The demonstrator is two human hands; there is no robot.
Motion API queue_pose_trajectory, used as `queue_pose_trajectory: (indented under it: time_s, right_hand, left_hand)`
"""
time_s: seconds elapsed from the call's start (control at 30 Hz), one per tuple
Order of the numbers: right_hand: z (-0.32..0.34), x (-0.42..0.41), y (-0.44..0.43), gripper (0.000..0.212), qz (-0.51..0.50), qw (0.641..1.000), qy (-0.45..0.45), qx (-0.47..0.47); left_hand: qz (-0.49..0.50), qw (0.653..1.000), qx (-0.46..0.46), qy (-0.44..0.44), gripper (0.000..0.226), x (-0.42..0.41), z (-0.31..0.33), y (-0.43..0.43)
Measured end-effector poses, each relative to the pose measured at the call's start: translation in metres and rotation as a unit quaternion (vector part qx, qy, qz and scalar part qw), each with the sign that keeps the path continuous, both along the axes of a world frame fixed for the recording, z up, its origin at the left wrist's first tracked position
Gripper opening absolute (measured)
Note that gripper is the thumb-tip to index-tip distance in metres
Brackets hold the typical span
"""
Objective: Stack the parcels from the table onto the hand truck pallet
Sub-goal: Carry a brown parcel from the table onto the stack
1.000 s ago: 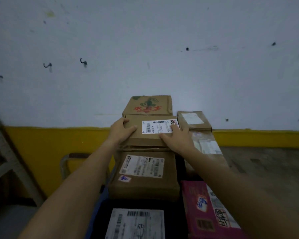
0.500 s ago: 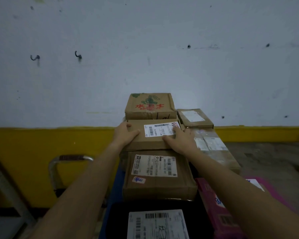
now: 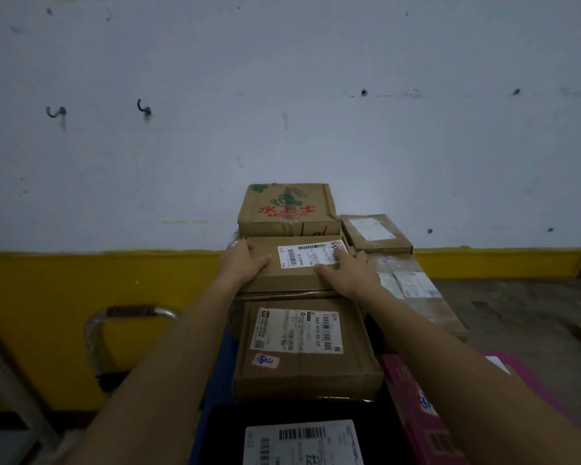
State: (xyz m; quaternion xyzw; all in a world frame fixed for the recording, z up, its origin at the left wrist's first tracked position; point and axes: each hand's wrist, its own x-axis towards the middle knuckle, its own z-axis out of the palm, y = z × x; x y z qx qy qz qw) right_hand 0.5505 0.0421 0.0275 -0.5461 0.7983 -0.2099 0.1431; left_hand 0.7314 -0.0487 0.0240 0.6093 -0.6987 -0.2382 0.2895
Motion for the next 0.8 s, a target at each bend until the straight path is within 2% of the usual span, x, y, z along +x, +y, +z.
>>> queue_pose_trajectory:
  time_s: [0.3,0.47,0.63,0.8]
  right_hand:
    - [0.003,-0.003,0.003,0.068,0.008,1.0,-0.005,0.001]
    - [0.007,-0.01,0.012,0.063,0.003,0.999,-0.035,-0.035]
    - [0.01,-0.023,0.025,0.058,0.008,0.998,-0.023,-0.062]
    - [0.012,-0.047,0.05,0.059,0.01,0.997,-0.036,-0.073]
  left_hand:
    - [0.005,1.0,-0.013,0.016,0.057,0.002,0.002,0.005]
    - [0.001,1.0,-0.02,0.018,0.051,0.003,0.007,0.007]
    - [0.05,0.996,-0.066,-0.014,0.043,-0.002,0.024,0.015]
    - [0.06,0.992,-0.114,0.008,0.041,-0.03,0.047,0.046]
